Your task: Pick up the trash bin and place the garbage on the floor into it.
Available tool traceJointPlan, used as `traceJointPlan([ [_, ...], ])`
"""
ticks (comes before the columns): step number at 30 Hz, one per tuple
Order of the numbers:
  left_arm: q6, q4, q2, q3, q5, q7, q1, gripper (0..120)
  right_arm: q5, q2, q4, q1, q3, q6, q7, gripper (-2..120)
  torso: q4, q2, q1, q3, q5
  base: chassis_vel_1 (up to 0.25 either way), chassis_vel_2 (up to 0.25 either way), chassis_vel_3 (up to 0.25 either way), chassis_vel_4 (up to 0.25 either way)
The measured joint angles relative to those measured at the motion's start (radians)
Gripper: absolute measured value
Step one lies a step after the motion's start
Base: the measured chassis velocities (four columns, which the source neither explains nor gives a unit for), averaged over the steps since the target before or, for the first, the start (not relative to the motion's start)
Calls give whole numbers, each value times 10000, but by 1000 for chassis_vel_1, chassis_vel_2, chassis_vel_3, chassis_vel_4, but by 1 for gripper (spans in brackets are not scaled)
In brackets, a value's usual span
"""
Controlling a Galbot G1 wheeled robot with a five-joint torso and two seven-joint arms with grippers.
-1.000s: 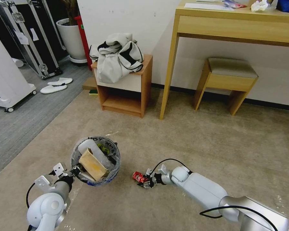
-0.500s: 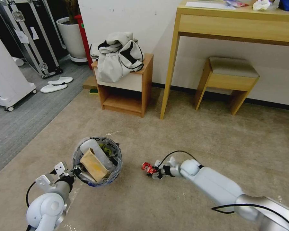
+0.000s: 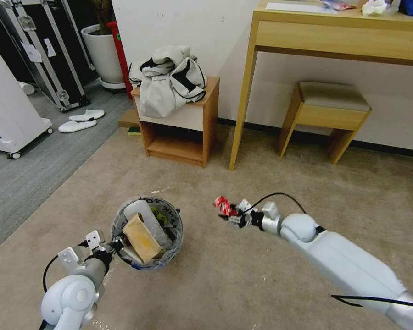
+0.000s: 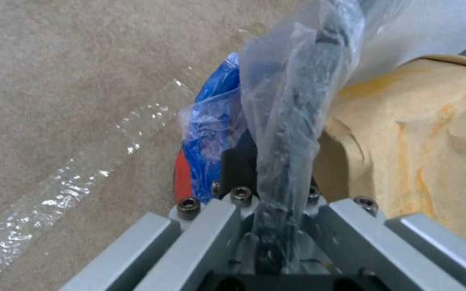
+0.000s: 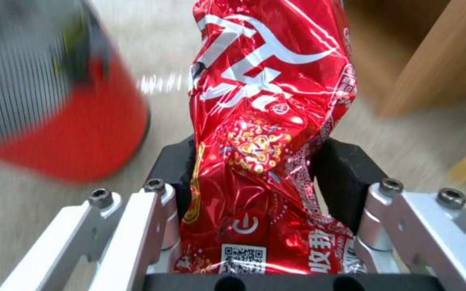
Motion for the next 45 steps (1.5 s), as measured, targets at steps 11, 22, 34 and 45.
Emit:
traceJointPlan([
  [11, 643, -711, 377, 52, -1032, -549, 119, 0, 1120, -748, 2691, -250, 957, 657, 540, 45, 0, 2, -1, 0, 0, 0, 0, 0, 0],
  [22, 1024, -1097, 563, 217, -2006, -1092, 152, 0, 2481, -538, 4353, 63, 679, 1702, 939, 45, 1, 2, -1, -1, -2, 0, 0, 0, 0],
  [34, 1084, -1310, 542, 174, -2180, -1189, 233, 0, 2911, 627, 4565, 1210, -1117, 2054, 1207, 45, 3, 2, -1, 0, -2, 0, 0, 0, 0],
  [45, 1107, -1366, 423, 217, -2350, -1312, 142, 0, 2743, 936, 4481, 1113, -1803, 2254, 1055, 45, 1, 3, -2, 0, -1, 0, 0, 0, 0],
])
